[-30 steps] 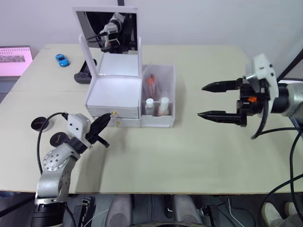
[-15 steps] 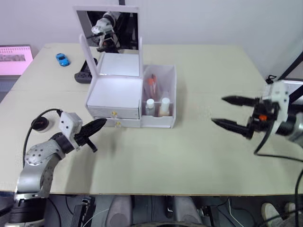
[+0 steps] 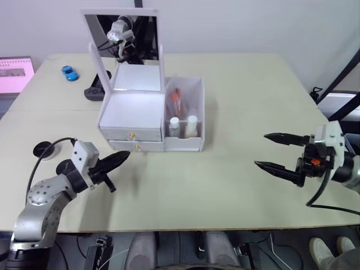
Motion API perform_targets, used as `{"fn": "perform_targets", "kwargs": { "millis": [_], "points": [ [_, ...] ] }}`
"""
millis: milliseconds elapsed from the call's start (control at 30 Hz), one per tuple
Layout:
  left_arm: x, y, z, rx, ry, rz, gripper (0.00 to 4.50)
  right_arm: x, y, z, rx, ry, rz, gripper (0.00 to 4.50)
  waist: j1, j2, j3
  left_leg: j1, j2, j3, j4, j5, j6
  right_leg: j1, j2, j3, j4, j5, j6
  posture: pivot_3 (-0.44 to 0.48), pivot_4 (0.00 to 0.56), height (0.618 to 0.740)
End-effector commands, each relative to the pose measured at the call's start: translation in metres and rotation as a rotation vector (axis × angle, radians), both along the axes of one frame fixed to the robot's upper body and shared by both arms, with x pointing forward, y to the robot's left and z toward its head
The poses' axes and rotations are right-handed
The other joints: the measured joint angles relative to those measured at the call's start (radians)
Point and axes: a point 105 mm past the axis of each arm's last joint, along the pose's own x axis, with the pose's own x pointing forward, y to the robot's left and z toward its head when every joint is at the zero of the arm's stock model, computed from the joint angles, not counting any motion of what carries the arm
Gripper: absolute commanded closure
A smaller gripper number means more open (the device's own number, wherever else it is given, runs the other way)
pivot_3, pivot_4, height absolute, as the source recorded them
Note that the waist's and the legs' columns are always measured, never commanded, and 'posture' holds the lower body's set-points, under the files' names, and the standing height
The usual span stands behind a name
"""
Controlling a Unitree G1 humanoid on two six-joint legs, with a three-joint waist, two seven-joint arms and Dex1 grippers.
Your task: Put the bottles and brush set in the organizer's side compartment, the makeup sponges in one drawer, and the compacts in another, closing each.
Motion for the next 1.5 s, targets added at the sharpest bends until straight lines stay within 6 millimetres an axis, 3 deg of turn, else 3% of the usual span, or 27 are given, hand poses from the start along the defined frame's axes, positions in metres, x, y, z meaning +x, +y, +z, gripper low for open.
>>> {"fn": "perform_targets", "kwargs": {
  "millis": [33, 100, 333, 500, 700, 1067, 1233, 1433, 1500],
  "points": [
    [-0.008, 0.029, 0.021, 0.017, -0.048, 0.085, 4.45, 0.007, 0.003, 0.015, 0.034, -0.044, 0.013, 0.0, -0.003, 0.0, 0.0, 0.0, 0.0, 0.0, 0.0, 0.0, 0.0, -0.001, 0.0, 0.0, 0.0, 0.0, 0.0, 0.0, 0.15, 0.726],
    [-0.007, 0.05, 0.029, -0.005, -0.065, 0.166, 4.45, 0.012, -0.002, 0.014, 0.051, -0.047, -0.01, 0.0, -0.002, 0.0, 0.0, -0.001, 0.0, 0.0, 0.0, 0.0, 0.0, -0.001, 0.0, 0.0, -0.001, 0.0, 0.0, 0.0, 0.15, 0.726],
    [-0.011, 0.157, 0.038, 0.054, -0.115, 0.532, 4.45, 0.021, -0.045, -0.012, 0.073, 0.001, -0.157, 0.0, 0.003, -0.001, 0.0, -0.002, 0.0, 0.0, -0.001, 0.0, 0.0, -0.001, 0.0, 0.0, -0.002, 0.0, 0.0, 0.0, 0.15, 0.726],
    [-0.017, 0.174, 0.028, 0.106, -0.095, 0.542, 4.45, 0.023, -0.052, -0.016, 0.088, -0.005, -0.178, 0.0, -0.001, 0.001, 0.0, -0.002, 0.0, 0.002, -0.001, 0.0, 0.0, -0.002, -0.002, 0.0, -0.002, 0.0, 0.0, 0.0, 0.15, 0.726],
    [-0.022, 0.14, 0.013, 0.081, -0.067, 0.419, 4.45, 0.016, -0.036, -0.005, 0.127, -0.012, -0.14, 0.0, 0.002, 0.001, 0.0, -0.002, 0.001, 0.002, -0.002, 0.0, -0.001, -0.002, -0.002, -0.001, -0.003, 0.0, 0.0, 0.0, 0.15, 0.726],
    [-0.017, 0.033, -0.017, -0.013, -0.054, 0.25, 4.45, 0.001, 0.025, 0.016, 0.093, -0.057, -0.013, 0.0, 0.004, 0.001, 0.0, -0.002, 0.0, 0.003, -0.001, 0.0, -0.001, -0.001, -0.003, -0.001, -0.003, 0.0, 0.0, 0.0, 0.15, 0.726],
    [-0.014, 0.011, -0.033, -0.037, -0.051, 0.278, 4.45, -0.004, 0.054, 0.031, 0.107, -0.081, 0.014, 0.0, 0.003, 0.0, 0.0, -0.002, 0.0, 0.002, -0.001, 0.0, 0.0, -0.001, -0.001, -0.001, -0.003, 0.0, 0.0, 0.0, 0.15, 0.726],
    [-0.007, -0.017, -0.051, -0.071, -0.042, 0.289, 4.45, -0.009, 0.068, 0.043, 0.107, -0.09, 0.034, 0.0, 0.007, 0.0, 0.0, -0.003, 0.0, 0.002, -0.001, 0.0, 0.0, 0.0, -0.001, -0.001, -0.006, 0.0, 0.0, 0.0, 0.15, 0.726],
    [-0.004, -0.022, -0.05, -0.092, -0.05, 0.298, 3.91, -0.01, 0.066, 0.043, 0.091, -0.082, 0.035, 0.0, 0.006, 0.0, 0.0, -0.004, 0.0, 0.002, -0.001, 0.0, 0.0, 0.001, -0.001, -0.001, -0.009, 0.0, 0.0, 0.0, 0.15, 0.726]
  ]
}}
